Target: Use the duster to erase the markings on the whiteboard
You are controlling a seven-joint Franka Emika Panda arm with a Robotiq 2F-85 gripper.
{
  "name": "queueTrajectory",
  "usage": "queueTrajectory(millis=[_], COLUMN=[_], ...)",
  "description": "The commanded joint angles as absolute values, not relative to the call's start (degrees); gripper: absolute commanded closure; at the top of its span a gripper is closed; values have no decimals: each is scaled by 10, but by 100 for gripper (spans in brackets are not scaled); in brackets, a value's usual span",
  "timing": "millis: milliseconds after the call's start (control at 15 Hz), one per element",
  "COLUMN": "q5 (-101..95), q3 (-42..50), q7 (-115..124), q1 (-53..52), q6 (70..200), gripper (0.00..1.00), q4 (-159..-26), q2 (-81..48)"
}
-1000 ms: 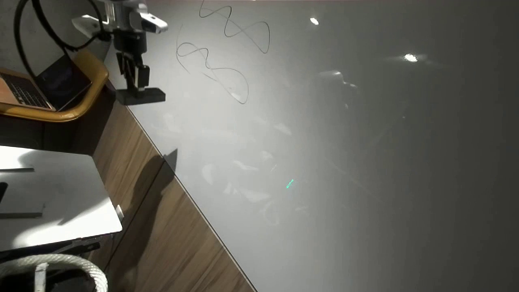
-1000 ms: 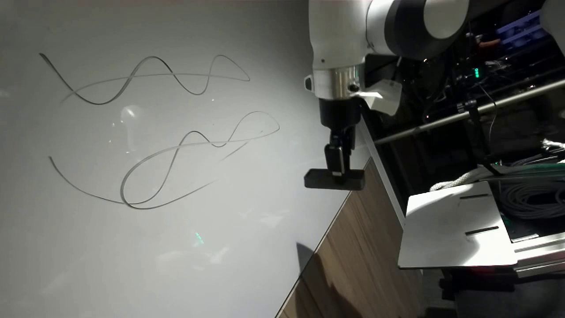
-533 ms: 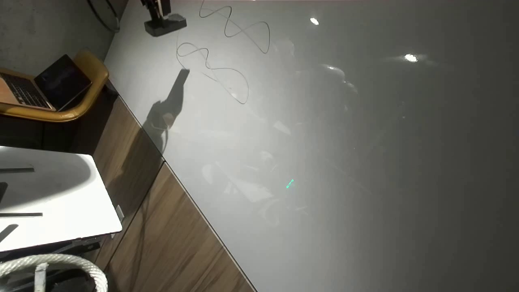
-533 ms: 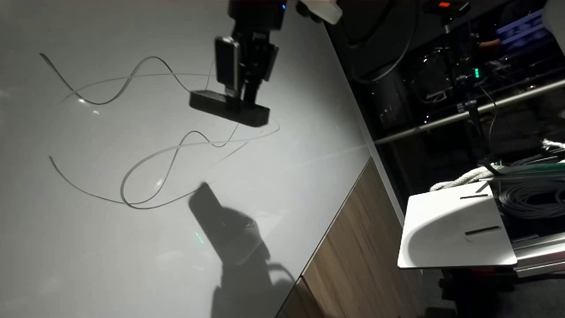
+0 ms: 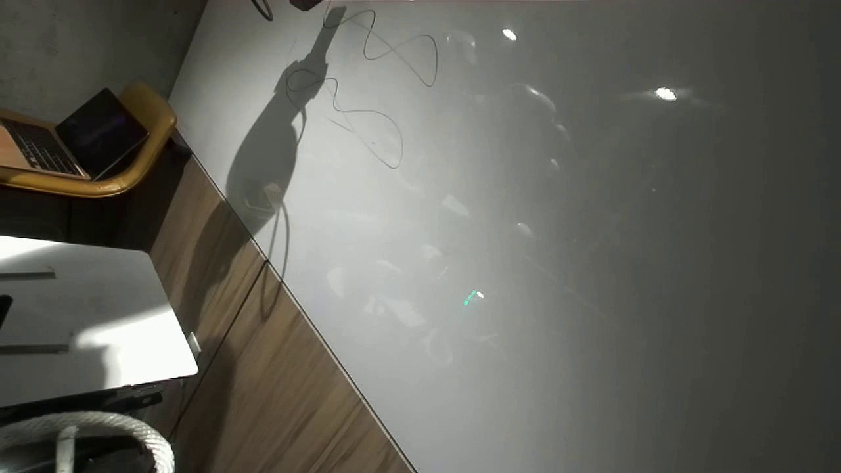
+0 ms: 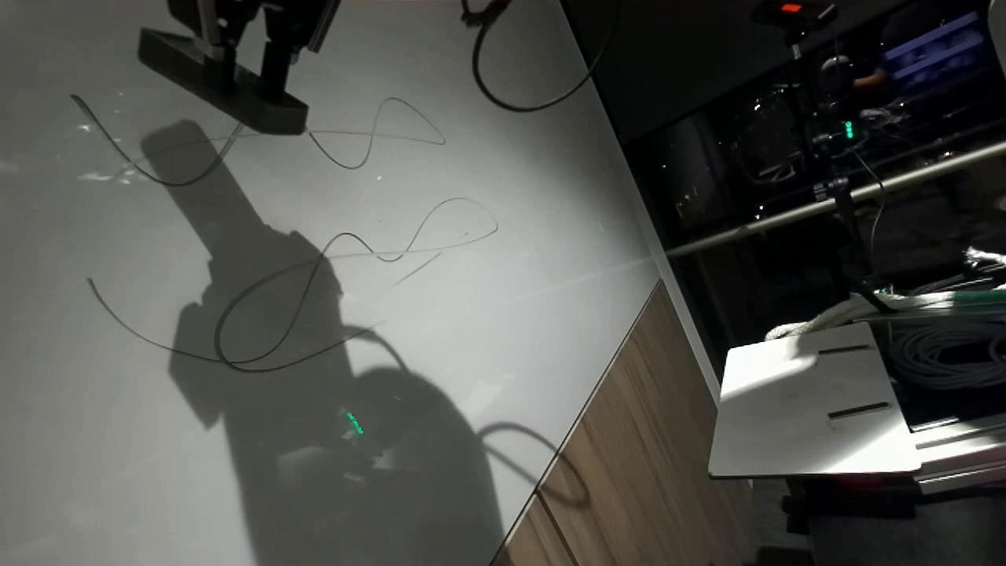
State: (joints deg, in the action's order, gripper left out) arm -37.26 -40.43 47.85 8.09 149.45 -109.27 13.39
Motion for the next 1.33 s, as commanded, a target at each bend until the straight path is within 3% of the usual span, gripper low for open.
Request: queueTrajectory(millis=[0, 667, 733, 867, 1267], q5=[-496, -742, -725, -714, -650], q3=[-480, -507, -418, -371, -229], q7=[551, 641, 633, 617, 533], q1=[125, -1, -81, -126, -175], q6=[1451, 1292, 1303, 1307, 1335], gripper=[73, 73, 73, 73, 73], q4=[-982, -835, -829, -805, -823], q2=[29, -184, -180, -195, -138])
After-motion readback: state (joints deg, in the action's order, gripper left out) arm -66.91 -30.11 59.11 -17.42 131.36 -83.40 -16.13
